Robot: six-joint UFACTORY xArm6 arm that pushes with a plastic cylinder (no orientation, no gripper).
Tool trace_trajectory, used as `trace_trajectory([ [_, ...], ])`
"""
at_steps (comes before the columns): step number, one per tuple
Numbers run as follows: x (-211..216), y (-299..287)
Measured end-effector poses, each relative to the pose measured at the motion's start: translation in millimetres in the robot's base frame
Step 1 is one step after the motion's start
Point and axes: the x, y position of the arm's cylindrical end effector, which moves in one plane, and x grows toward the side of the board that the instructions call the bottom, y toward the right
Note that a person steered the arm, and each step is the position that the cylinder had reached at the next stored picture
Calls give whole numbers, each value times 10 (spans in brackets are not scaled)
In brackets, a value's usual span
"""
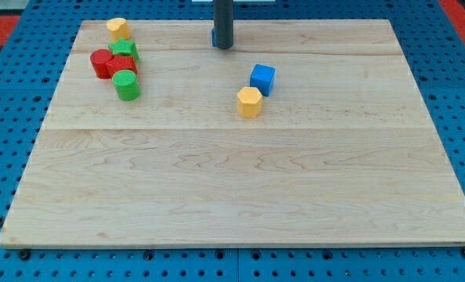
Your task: Point your arm towards red circle
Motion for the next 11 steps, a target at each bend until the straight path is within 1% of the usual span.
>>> trace_trajectory([
  [1, 172, 36],
  [2, 1215, -24],
  [3, 1738, -695],
  [4, 2289, -1616],
  [5, 2032, -2856],
  [6, 1779, -2879],
  [7, 1403, -2838],
  [8, 1294, -2607],
  [9, 1349, -2455],
  [10, 1349, -2121],
  [11, 1403, -2795],
])
